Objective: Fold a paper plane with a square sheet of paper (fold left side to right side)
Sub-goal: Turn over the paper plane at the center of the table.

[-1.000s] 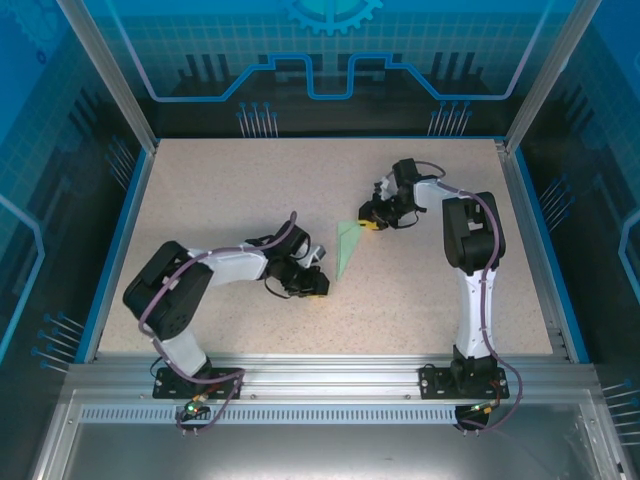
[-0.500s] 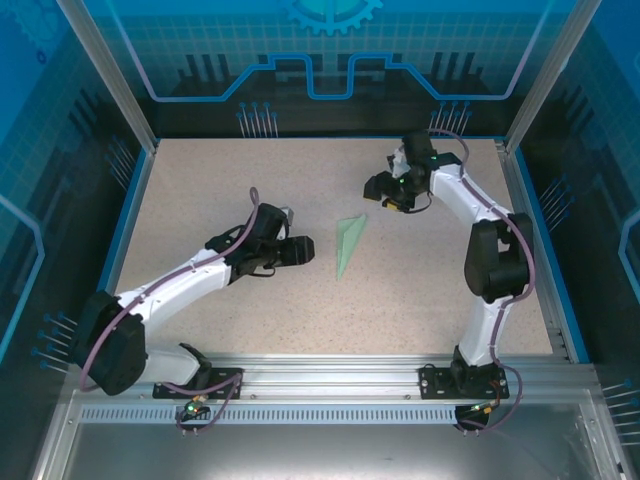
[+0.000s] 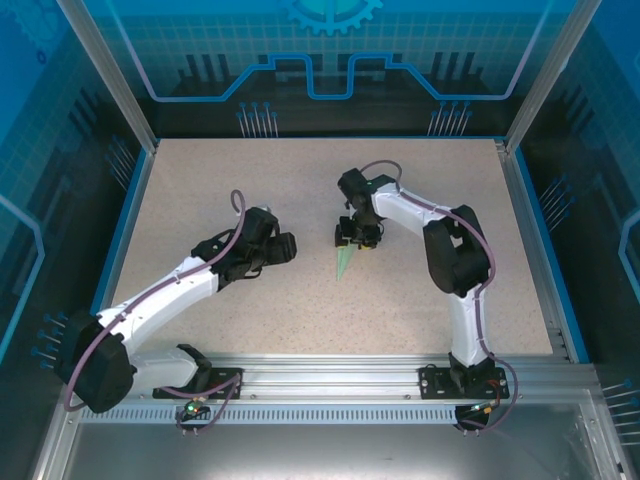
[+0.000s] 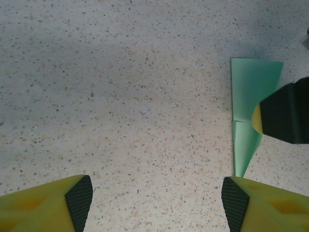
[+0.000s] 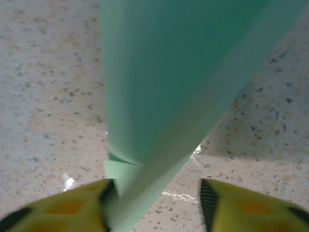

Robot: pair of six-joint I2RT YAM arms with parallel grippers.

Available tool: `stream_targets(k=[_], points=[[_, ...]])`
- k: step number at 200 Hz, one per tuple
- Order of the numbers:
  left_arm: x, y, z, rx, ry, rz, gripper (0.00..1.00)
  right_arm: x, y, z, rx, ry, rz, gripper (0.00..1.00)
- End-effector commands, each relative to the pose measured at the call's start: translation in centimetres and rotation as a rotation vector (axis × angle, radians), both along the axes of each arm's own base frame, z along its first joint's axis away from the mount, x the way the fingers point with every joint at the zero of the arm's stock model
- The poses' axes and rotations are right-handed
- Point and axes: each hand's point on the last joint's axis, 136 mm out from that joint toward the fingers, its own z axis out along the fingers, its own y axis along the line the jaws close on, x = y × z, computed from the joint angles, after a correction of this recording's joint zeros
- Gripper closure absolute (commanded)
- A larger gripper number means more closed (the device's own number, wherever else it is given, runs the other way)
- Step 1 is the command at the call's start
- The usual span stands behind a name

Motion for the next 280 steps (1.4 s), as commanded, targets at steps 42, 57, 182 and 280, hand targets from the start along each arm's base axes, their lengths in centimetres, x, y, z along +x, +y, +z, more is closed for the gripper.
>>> stream_targets(k=[42, 57, 182, 280], points=[[-0.4, 1.5, 0.4, 0.039, -0.007, 0.043, 0.24, -0.4, 3.1, 7.4, 0.180, -0.112, 0.061, 1.00], [-0.2, 1.6, 0.6, 0.044, -0.011, 0.047, 0.24, -0.7, 3.2, 9.2, 0.252, -0.141, 0.072, 1.00], [0.0, 2.2, 2.3, 0.050, -0.059, 0.069, 0.22, -2.6, -8.1, 5.2, 0.009, -0.120, -0.004, 0.51], [-1.0, 3.1, 1.8, 0.038, -0.071, 0.101, 0.21, -7.6, 1.5, 5.7, -0.128, -0.170, 0.406, 0.47]])
